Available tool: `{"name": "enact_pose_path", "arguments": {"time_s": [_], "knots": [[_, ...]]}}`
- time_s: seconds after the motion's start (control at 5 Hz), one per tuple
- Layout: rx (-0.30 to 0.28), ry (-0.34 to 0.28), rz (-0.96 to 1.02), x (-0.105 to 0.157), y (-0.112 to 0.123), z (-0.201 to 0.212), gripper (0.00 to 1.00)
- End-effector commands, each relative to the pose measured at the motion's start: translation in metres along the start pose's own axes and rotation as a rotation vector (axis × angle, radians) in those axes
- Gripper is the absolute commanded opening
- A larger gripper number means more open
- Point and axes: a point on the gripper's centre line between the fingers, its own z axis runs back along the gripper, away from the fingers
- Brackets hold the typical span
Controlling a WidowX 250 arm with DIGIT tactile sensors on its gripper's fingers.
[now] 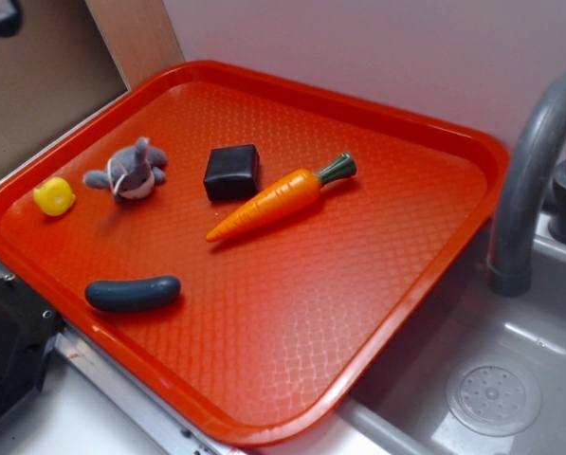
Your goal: Grab the gray animal.
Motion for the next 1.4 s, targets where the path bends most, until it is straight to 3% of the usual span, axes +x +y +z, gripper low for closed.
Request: {"name": "enact_pose_path", "arguments": {"time_s": [0.0, 0.2, 0.4, 0.8, 1.2], "knots": [[0.104, -0.083, 0.494, 0.05, 0.005, -0.049, 1.0], [0.171, -0.094, 0.639, 0.079, 0.014, -0.07, 1.0], [0.213, -0.12, 0.622, 0.089, 0.027, -0.084, 1.0], [0.282, -0.034, 0.587, 0.091, 0.047, -0.118, 1.0], [0.232, 0.04, 0.506, 0.083, 0.047, -0.164, 1.0]]}}
